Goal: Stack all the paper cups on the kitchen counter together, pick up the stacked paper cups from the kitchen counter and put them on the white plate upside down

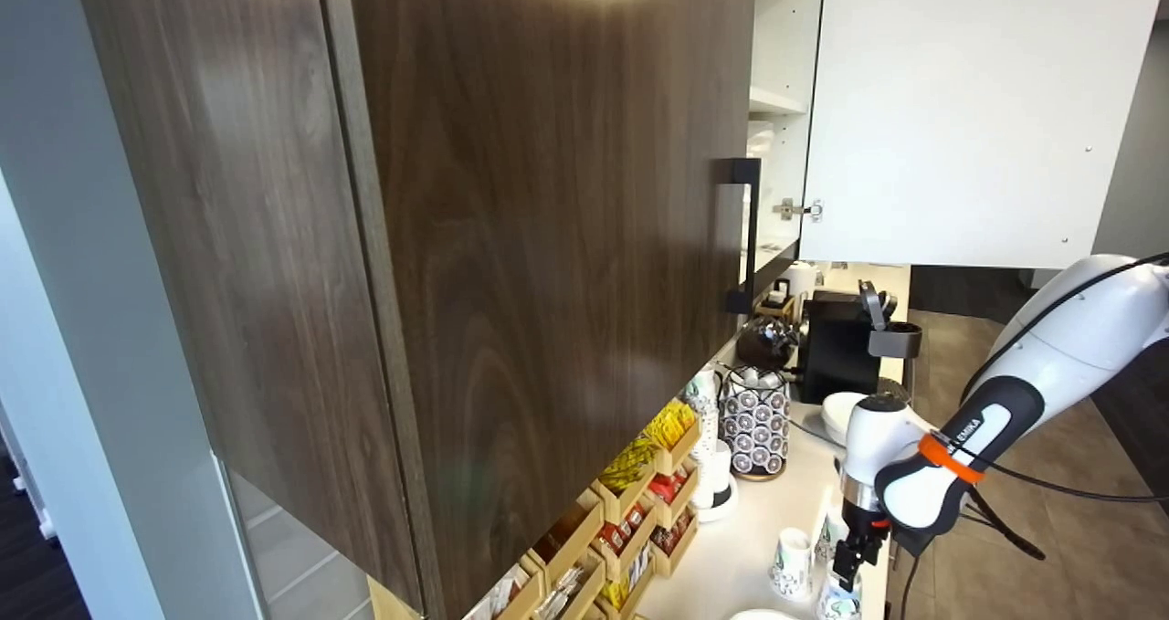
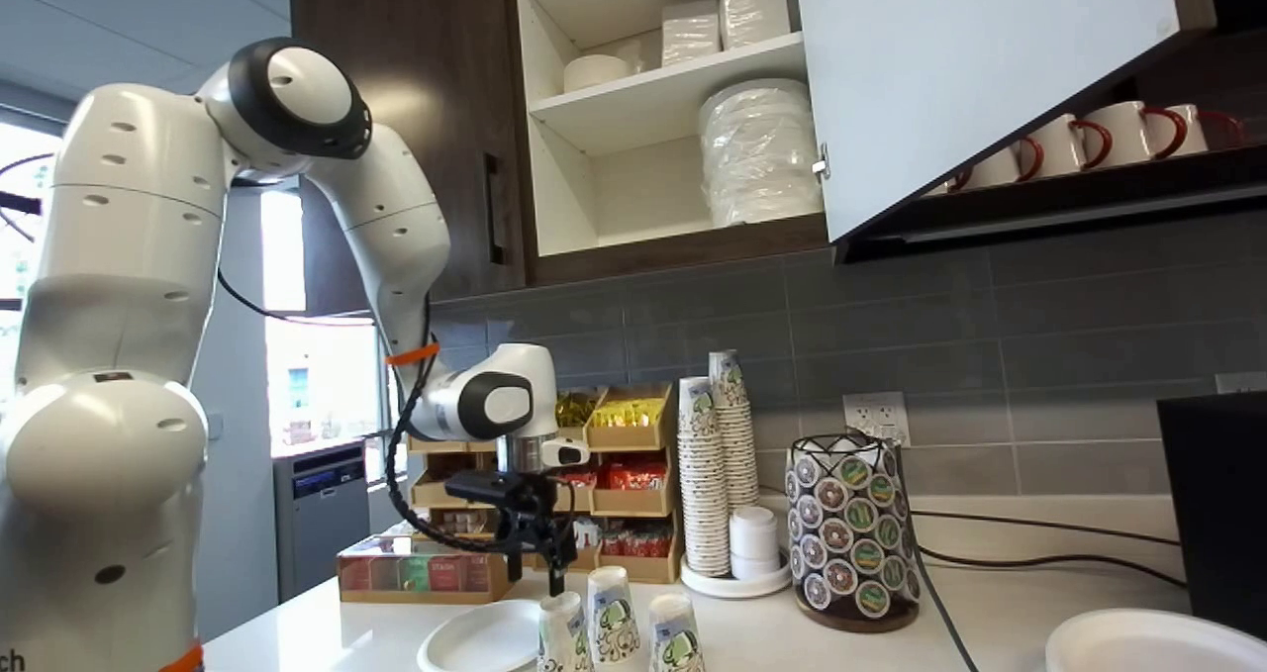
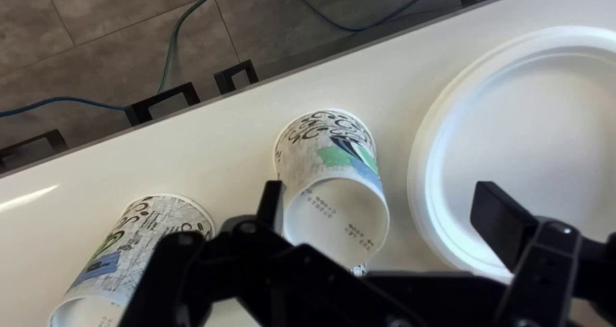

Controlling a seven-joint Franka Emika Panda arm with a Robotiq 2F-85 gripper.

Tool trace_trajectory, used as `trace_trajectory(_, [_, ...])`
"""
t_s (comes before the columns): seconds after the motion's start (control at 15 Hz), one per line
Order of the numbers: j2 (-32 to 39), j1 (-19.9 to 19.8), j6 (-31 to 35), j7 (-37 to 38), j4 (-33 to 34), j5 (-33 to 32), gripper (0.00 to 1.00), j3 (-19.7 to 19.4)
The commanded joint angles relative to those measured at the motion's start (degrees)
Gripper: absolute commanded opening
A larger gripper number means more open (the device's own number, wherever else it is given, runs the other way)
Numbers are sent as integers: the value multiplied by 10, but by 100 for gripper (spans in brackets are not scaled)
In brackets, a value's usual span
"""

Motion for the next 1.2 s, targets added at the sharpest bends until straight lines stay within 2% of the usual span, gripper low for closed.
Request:
trace_trajectory(0.0, [61, -5, 59, -17, 17, 12, 100, -1])
trace_trajectory(0.33, [95, -9, 108, -12, 31, 2, 100, -10])
trace_trajectory(0.4, [101, -8, 109, -9, 35, 0, 97, -13])
trace_trajectory(0.47, [105, -9, 111, -9, 38, 1, 74, -15])
trace_trajectory(0.6, [112, -9, 107, -9, 44, 1, 70, -17])
trace_trajectory(0.8, [117, -10, 97, -10, 49, 2, 46, -17])
trace_trajectory(0.87, [115, -14, 95, -12, 50, 8, 41, -13])
trace_trajectory(1.13, [78, -1, 57, -3, 40, -7, 41, -22])
